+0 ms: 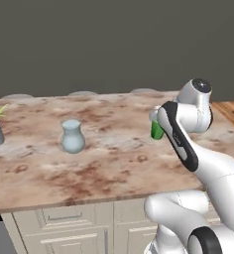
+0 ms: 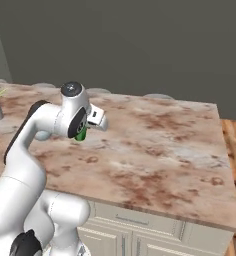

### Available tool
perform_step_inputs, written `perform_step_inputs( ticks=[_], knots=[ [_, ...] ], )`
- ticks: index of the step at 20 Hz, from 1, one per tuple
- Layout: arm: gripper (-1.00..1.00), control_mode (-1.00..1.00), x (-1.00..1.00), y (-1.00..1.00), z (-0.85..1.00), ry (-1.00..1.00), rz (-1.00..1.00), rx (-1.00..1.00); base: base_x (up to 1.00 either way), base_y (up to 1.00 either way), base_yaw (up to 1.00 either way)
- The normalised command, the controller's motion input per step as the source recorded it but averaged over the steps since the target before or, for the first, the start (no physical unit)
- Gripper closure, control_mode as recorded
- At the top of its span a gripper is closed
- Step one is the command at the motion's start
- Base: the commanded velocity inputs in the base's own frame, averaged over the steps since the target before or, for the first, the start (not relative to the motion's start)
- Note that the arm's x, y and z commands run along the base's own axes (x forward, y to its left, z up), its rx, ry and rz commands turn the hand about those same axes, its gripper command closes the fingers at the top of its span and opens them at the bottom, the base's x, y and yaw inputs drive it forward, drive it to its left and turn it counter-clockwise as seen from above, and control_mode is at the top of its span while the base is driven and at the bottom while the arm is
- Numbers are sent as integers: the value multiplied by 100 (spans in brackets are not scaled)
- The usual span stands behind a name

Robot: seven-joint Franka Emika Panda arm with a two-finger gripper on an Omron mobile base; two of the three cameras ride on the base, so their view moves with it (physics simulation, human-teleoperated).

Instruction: Place the pitcher and cup on the dining counter for serving.

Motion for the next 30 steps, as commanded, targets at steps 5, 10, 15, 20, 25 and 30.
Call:
perform_step_inputs(
  ticks=[5, 10, 15, 20, 25, 30],
  knots=[
    [100, -100, 2, 0, 0, 1, 1, -1, 4, -36, 26],
    [100, -100, 55, 4, -11, 10, 1, -3, 0, 0, 0],
    [100, -100, 97, 13, -31, 19, -6, 0, 0, 0, 0],
    [100, -100, 91, 2, -21, 8, -10, 1, 0, 0, 0],
    [100, -100, 66, 0, -29, 0, -5, 2, 0, 0, 0],
    [100, -100, 28, 0, -71, 1, -2, 3, 0, 0, 0]
  ],
)
